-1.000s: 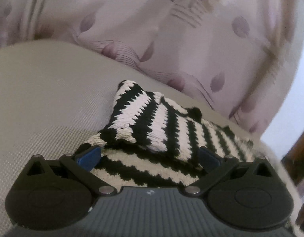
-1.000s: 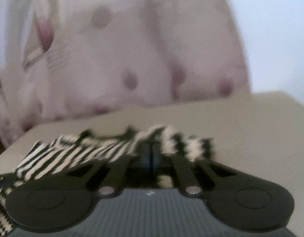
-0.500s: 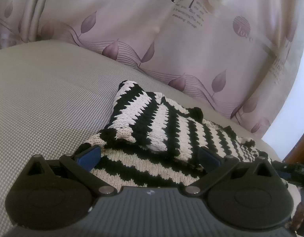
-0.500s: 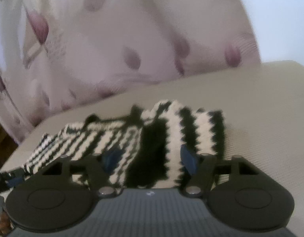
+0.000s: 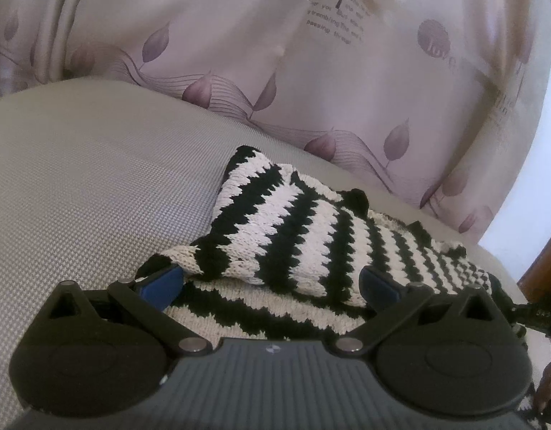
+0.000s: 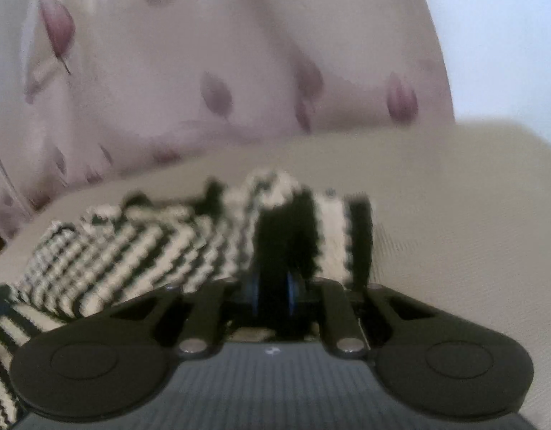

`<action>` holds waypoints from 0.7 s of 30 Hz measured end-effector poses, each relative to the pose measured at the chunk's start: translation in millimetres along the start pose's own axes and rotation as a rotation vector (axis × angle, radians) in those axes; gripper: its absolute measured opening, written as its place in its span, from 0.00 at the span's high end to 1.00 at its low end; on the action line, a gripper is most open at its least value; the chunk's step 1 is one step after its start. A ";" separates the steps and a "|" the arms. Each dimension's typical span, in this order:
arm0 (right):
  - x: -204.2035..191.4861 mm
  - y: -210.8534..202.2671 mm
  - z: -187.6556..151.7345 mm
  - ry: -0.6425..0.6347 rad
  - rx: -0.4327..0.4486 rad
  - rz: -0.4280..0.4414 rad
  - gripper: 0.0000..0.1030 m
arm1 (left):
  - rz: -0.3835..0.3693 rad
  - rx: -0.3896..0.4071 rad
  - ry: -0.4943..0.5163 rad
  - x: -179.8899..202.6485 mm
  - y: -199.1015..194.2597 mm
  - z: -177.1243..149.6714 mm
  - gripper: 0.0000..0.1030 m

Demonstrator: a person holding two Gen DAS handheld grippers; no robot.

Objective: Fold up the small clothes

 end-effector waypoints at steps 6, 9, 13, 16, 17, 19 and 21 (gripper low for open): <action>9.5 -7.5 8.8 0.082 0.052 -0.011 0.79 | 0.022 -0.012 0.019 0.5 1.7 -1.6 0.00; 9.6 -28.0 18.7 0.062 0.157 -0.048 0.79 | 0.024 -0.013 0.016 0.2 2.1 -1.5 0.00; 0.4 -8.7 -7.6 -0.030 -0.007 -0.040 0.80 | 0.032 -0.017 0.032 1.6 3.0 -2.2 0.00; 4.7 -0.8 -6.3 -0.007 -0.033 -0.021 0.80 | 0.033 -0.023 0.037 1.8 4.7 -2.9 0.00; 8.0 0.3 -4.6 0.031 -0.036 -0.014 0.79 | 0.030 -0.025 0.039 2.1 4.8 -3.0 0.00; 8.9 -17.1 -0.4 0.071 -0.016 -0.030 0.78 | -0.001 -0.033 0.039 3.2 1.7 -1.7 0.01; 5.7 -55.5 4.4 0.092 0.042 -0.021 0.71 | -0.079 -0.073 0.059 10.0 -11.4 0.4 0.01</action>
Point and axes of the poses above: each gripper's, at about its wrist camera, not at the fingertips, and y roughly the way its jaws point, x to its right, z to its top, the point moved 10 cm from there along y, roughly the way its jaws point, and after that the axes turned 15 degrees about x, right-handed, at the moved point
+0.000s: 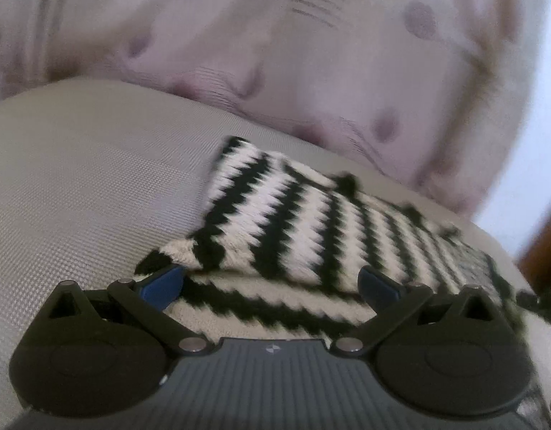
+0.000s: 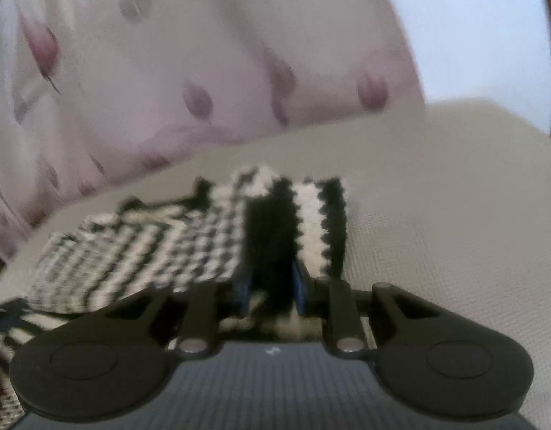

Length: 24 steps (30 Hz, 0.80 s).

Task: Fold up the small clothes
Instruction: 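Grasp the cardigan hem with both grippers and fold it toward the collar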

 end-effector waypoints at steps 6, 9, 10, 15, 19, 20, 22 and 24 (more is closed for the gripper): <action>-5.6 -138.3 -29.7 -0.040 0.057 0.082 0.09 | -0.092 -0.018 0.086 -6.3 -80.6 -3.9 0.00; 3.8 -176.5 -56.6 -0.003 0.024 0.047 0.09 | -0.115 -0.085 0.070 -20.8 -107.7 -18.5 0.00; 4.0 -187.7 -63.4 0.009 0.029 0.044 0.09 | -0.105 -0.097 0.073 -26.3 -115.3 -23.4 0.00; 6.1 -204.0 -91.6 -0.005 -0.009 -0.003 0.11 | -0.072 -0.095 0.048 -51.2 -145.0 -36.6 0.02; -2.4 -209.9 -104.6 0.002 -0.057 0.026 0.33 | -0.092 -0.094 0.028 -57.6 -157.2 -44.0 0.04; -6.1 -210.2 -108.1 -0.013 -0.068 0.028 0.36 | -0.087 -0.090 0.033 -57.9 -159.2 -44.9 0.04; -13.1 -211.0 -111.2 -0.056 -0.079 0.036 0.41 | -0.086 -0.083 0.032 -58.3 -162.0 -46.6 0.05; -14.2 -211.8 -112.3 -0.055 -0.084 0.033 0.54 | -0.081 -0.074 0.035 -57.3 -163.6 -47.5 0.08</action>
Point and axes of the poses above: each gripper's, at about its wrist camera, not at the fingertips, and y roughly the way its jaws point, x to its right, z to its top, the point moved 10 cm from there along y, roughly the way its jaws point, and after that the axes turned 15 degrees about x, right-handed, at the moved point
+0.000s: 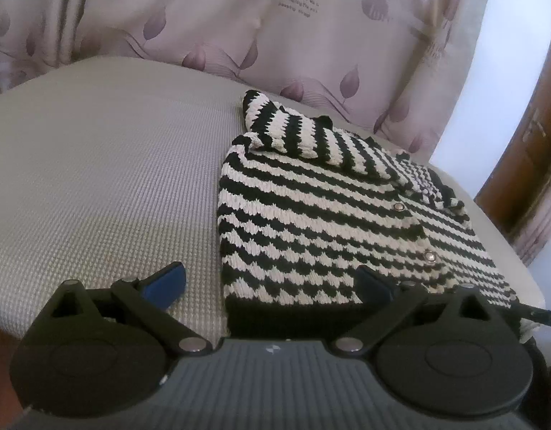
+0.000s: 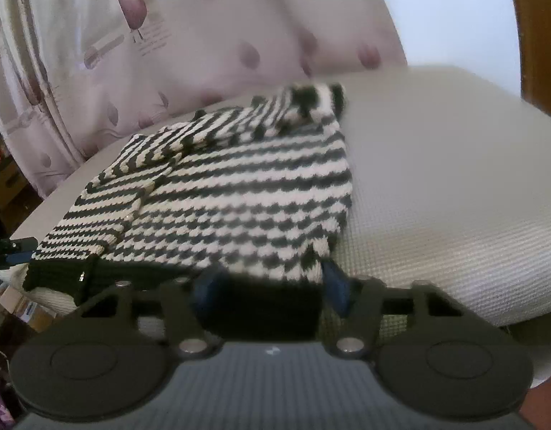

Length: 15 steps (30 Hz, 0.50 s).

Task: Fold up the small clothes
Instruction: 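Grasp the cardigan hem with both grippers and fold it toward the collar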

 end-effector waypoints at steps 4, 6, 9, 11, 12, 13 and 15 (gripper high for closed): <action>-0.1 -2.1 -1.8 0.047 -0.008 0.034 0.69 | 0.040 -0.001 0.008 -5.3 -4.0 1.2 0.40; 3.1 -2.6 -0.4 0.086 -0.006 0.046 0.71 | 0.023 -0.029 -0.048 -10.6 -4.7 1.4 0.68; 8.1 -2.2 1.5 0.134 -0.010 0.058 0.71 | -0.013 -0.056 -0.114 -17.3 -5.0 2.0 0.64; 11.0 -1.5 0.8 0.165 -0.022 0.063 0.69 | -0.059 -0.077 -0.143 -16.3 -6.7 2.6 0.48; 11.0 -1.4 0.7 0.185 -0.030 0.081 0.65 | -0.097 -0.089 -0.156 -12.6 -7.9 2.8 0.29; 12.3 -1.7 0.6 0.202 -0.035 0.094 0.59 | -0.132 -0.101 -0.163 -8.0 -8.4 2.6 0.14; 11.6 -2.6 1.1 0.250 -0.031 0.138 0.40 | -0.176 -0.123 -0.131 3.2 -6.8 0.0 0.02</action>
Point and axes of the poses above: each gripper's, at about its wrist camera, not at the fingertips, and y roughly the way its jaws point, x to its right, z to its top, the point moved 10 cm from there along y, roughly the way its jaws point, and after that the axes turned 15 degrees about x, right-handed, at the moved point
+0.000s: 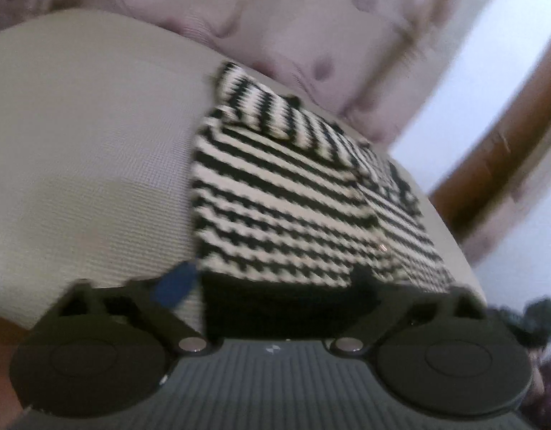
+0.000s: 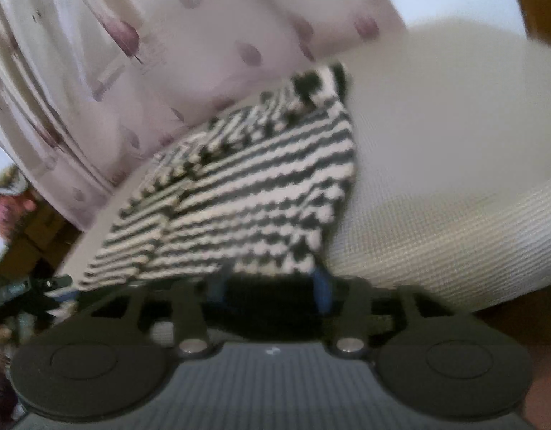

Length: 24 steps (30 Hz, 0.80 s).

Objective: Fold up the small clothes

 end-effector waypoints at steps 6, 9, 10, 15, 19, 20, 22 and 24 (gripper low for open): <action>-9.9 4.9 -1.7 -0.022 -0.005 0.018 0.37 | -0.003 -0.001 0.068 9.9 11.0 -6.6 0.53; -9.3 5.9 -2.7 -0.040 -0.005 0.008 0.68 | 0.010 -0.020 -0.005 -1.4 14.0 -7.6 0.86; -7.4 6.2 -3.4 -0.040 -0.009 -0.001 0.72 | 0.007 -0.018 -0.019 -2.6 13.5 -7.6 0.86; -5.0 -0.3 4.3 0.027 0.012 0.051 0.82 | -0.025 0.025 -0.029 0.8 7.2 -3.3 0.86; 3.3 -0.1 9.1 0.054 0.008 0.029 0.80 | -0.025 -0.005 -0.027 -1.0 9.7 -5.5 0.79; 5.5 0.0 9.1 0.082 0.004 0.027 0.77 | -0.031 -0.013 -0.035 -1.7 9.6 -5.5 0.77; 12.1 -0.7 6.8 0.096 -0.011 -0.003 0.57 | -0.050 -0.022 -0.057 -2.2 9.3 -4.3 0.55; 10.9 -1.6 3.6 0.106 -0.017 0.018 0.40 | -0.084 -0.024 -0.065 2.4 9.6 -4.7 0.41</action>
Point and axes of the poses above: each gripper's, at about its wrist camera, not at the fingertips, and y roughly the way its jaws point, x to its right, z to its top, the point moved 10 cm from there along y, roughly the way its jaws point, and after that the axes turned 15 degrees about x, right-handed, at the moved point
